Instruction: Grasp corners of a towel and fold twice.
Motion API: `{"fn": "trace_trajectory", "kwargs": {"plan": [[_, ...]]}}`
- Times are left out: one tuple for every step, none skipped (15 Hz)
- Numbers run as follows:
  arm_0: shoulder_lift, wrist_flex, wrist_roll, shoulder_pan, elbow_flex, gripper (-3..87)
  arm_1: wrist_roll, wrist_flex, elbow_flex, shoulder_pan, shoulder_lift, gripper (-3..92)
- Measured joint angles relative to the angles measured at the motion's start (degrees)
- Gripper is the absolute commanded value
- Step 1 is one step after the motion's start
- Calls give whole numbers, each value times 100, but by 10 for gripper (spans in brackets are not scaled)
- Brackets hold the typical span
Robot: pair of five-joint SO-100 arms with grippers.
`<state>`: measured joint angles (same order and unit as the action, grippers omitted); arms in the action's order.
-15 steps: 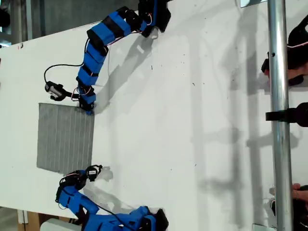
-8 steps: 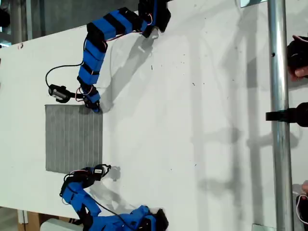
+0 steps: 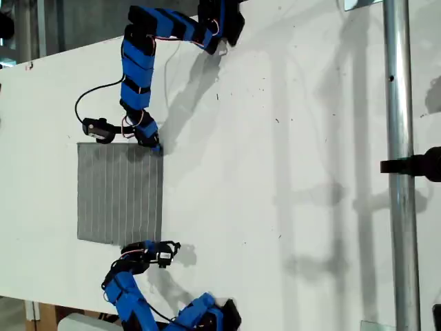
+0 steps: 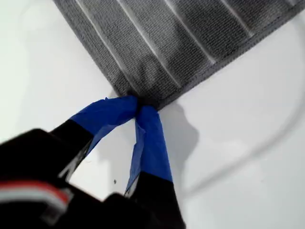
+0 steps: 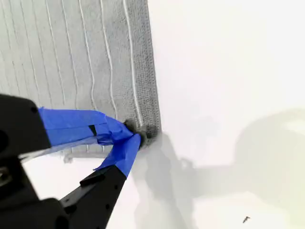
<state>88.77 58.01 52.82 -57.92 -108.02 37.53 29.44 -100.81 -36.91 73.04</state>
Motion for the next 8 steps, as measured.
{"fn": "trace_trajectory", "kwargs": {"plan": [[422,-114,105,158,-466,-27,0,-26,-519,79,492,2],[826,-299,176,325,-958,-27,0,-18,-1063,141,1046,1],[1160,-457,264,492,-1362,-27,0,-9,-1591,176,1608,2],[1450,-580,255,598,-1740,-27,0,53,-1978,202,2101,6],[1749,-694,264,624,-1942,-27,0,88,-2048,246,2373,12],[2021,-782,237,615,-1978,-28,0,62,-2013,325,2470,12],[2241,-826,141,624,-1951,-28,-26,-35,-1872,413,2470,12],[2312,-870,44,624,-1846,-28,-79,-176,-1503,448,2408,14]]}}
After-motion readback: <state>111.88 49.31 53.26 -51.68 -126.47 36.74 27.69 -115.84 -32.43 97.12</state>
